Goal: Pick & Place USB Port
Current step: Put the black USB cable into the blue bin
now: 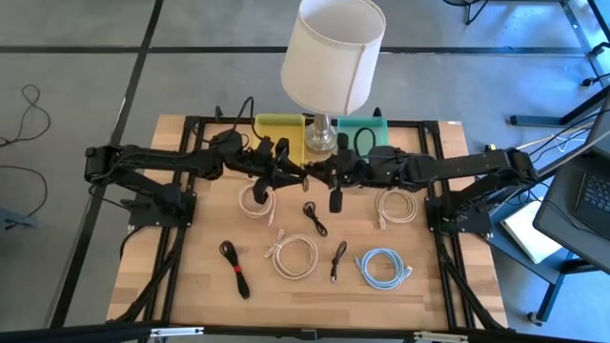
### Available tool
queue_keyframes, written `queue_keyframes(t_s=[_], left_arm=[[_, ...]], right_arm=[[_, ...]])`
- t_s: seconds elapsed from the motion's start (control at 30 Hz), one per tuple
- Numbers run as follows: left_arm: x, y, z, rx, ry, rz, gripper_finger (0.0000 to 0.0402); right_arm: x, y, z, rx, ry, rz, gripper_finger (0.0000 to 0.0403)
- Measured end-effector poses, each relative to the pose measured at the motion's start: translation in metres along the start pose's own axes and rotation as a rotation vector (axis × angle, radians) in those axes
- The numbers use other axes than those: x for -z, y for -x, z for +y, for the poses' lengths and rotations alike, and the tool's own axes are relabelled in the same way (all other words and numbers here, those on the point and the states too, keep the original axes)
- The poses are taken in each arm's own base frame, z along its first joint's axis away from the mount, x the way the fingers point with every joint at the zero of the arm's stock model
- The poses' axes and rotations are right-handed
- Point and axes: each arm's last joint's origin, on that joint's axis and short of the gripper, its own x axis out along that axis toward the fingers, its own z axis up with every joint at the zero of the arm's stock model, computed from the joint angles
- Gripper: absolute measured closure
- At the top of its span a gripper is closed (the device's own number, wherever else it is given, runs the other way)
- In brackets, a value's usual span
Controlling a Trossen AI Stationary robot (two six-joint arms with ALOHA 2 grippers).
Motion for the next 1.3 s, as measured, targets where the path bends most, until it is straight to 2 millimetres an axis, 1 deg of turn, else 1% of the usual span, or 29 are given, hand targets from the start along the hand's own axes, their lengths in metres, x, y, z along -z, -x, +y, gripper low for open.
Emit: queue_keyframes(t_s=[0.13,0.23,0.3,0.37,0.47,0.57,0.67,0.77,0.87,1.0,1.1,1.3], left_arm=[[0.0,0.001,0.002,-0.01,0.045,0.006,0.0215],[-0.003,0.005,0.002,0.006,0.045,0.016,0.0176],[-0.007,0.011,0.003,-0.017,0.05,0.026,0.0161],[-0.01,0.018,0.004,-0.044,0.063,0.049,0.0154],[-0.015,0.032,0.003,-0.072,0.095,0.105,0.0155],[-0.016,0.049,0.0,-0.133,0.114,0.178,0.0161],[-0.017,0.066,-0.001,-0.231,0.129,0.236,0.0167],[-0.018,0.081,-0.004,-0.352,0.114,0.268,0.0172],[-0.02,0.093,-0.007,-0.451,0.087,0.265,0.0173],[-0.025,0.1,-0.011,-0.52,0.037,0.238,0.0172],[-0.027,0.103,-0.013,-0.556,0.003,0.224,0.0174],[-0.027,0.108,-0.015,-0.597,-0.005,0.235,0.0176]], right_arm=[[-0.004,0.015,-0.005,0.069,0.041,0.055,0.0383],[-0.01,0.035,-0.01,0.129,0.05,0.105,0.0383],[-0.012,0.053,-0.01,0.179,0.049,0.149,0.0383],[-0.016,0.072,-0.008,0.219,0.044,0.176,0.0383],[-0.02,0.104,-0.007,0.273,-0.008,0.205,0.0383],[-0.019,0.133,-0.006,0.343,-0.058,0.24,0.0383],[-0.012,0.155,-0.008,0.417,-0.073,0.295,0.0383],[0.002,0.171,-0.015,0.516,-0.077,0.406,0.0383],[0.017,0.179,-0.025,0.62,-0.111,0.485,0.0385],[0.036,0.181,-0.033,0.663,-0.165,0.525,0.0385],[0.054,0.179,-0.038,0.651,-0.201,0.54,0.0385],[0.088,0.166,-0.053,0.558,-0.286,0.477,0.0385]])
